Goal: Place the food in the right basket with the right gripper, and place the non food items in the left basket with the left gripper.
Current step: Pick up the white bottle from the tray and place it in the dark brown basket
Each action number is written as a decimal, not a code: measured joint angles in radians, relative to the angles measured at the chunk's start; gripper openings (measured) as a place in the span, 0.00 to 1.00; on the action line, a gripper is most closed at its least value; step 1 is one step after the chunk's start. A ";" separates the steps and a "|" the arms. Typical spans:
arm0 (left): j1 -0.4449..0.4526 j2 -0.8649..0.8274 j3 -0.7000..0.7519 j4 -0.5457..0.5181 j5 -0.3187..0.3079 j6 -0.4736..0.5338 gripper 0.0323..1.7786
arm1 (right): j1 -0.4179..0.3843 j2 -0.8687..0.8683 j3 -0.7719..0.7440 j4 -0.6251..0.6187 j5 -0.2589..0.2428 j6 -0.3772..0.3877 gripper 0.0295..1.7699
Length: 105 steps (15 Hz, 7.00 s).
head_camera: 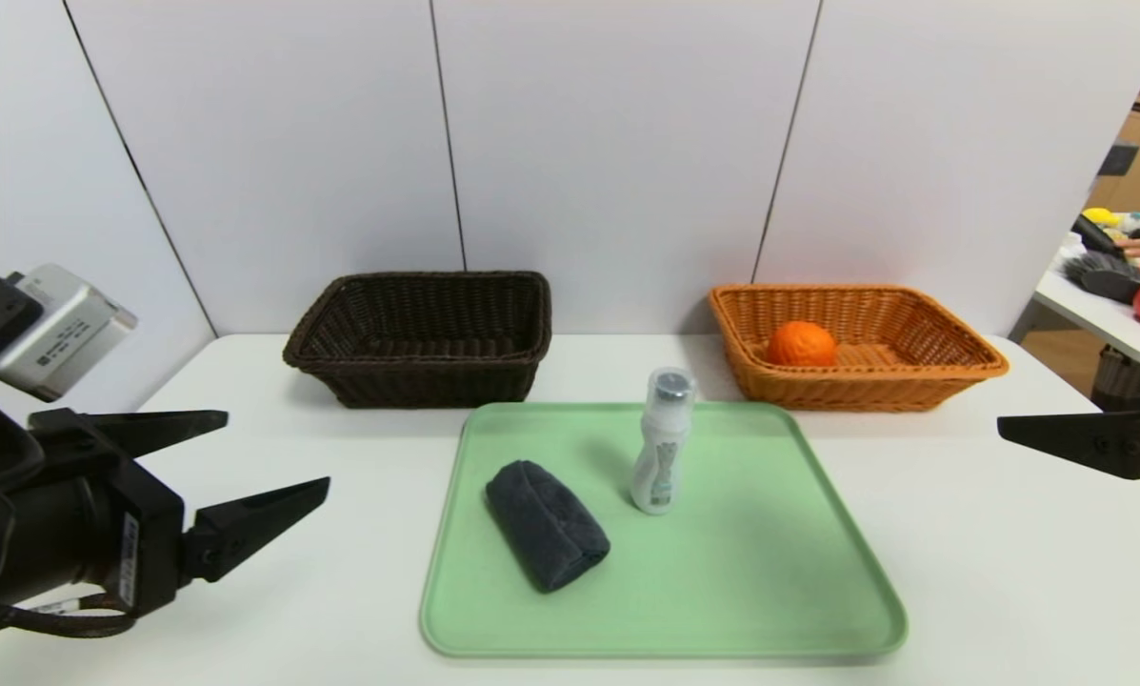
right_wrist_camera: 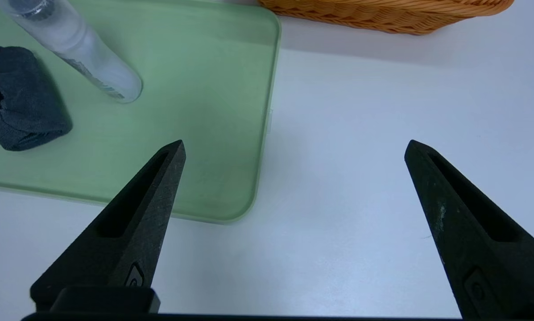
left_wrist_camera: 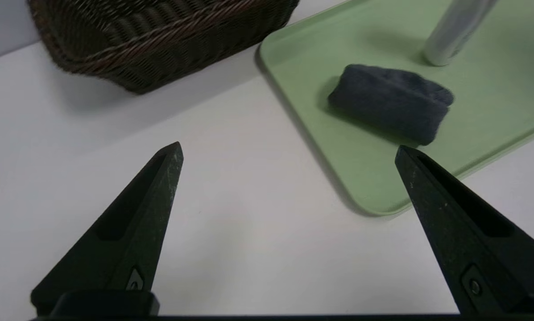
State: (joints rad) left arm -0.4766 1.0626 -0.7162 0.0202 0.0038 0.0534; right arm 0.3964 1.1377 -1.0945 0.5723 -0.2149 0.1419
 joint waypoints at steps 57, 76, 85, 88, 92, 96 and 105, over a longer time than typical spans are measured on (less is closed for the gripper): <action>-0.449 1.084 -0.329 -0.908 0.274 -0.115 0.48 | 0.005 -0.098 0.070 -0.003 0.015 0.007 0.96; -0.449 0.899 -0.390 -0.746 0.275 -0.113 0.33 | 0.007 -0.138 0.143 -0.003 0.014 0.006 0.96; -0.199 0.755 -0.638 -0.372 0.303 -0.113 0.33 | 0.003 -0.152 0.153 0.000 0.015 0.004 0.96; -0.015 0.743 -0.689 -0.253 0.282 -0.106 0.33 | 0.003 -0.149 0.151 -0.003 0.014 0.002 0.96; 0.119 0.737 -0.700 -0.211 0.244 -0.103 0.33 | -0.001 -0.111 0.135 -0.051 -0.004 -0.010 0.96; 0.133 0.728 -0.684 -0.195 0.239 -0.103 0.33 | -0.018 -0.055 0.099 -0.046 -0.037 -0.059 0.96; 0.134 0.721 -0.656 -0.193 0.239 -0.102 0.33 | -0.166 0.041 0.024 -0.042 -0.018 -0.129 0.96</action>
State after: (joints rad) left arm -0.3430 1.7838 -1.3723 -0.1726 0.2428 -0.0485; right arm 0.2302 1.1791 -1.0709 0.5300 -0.2332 0.0130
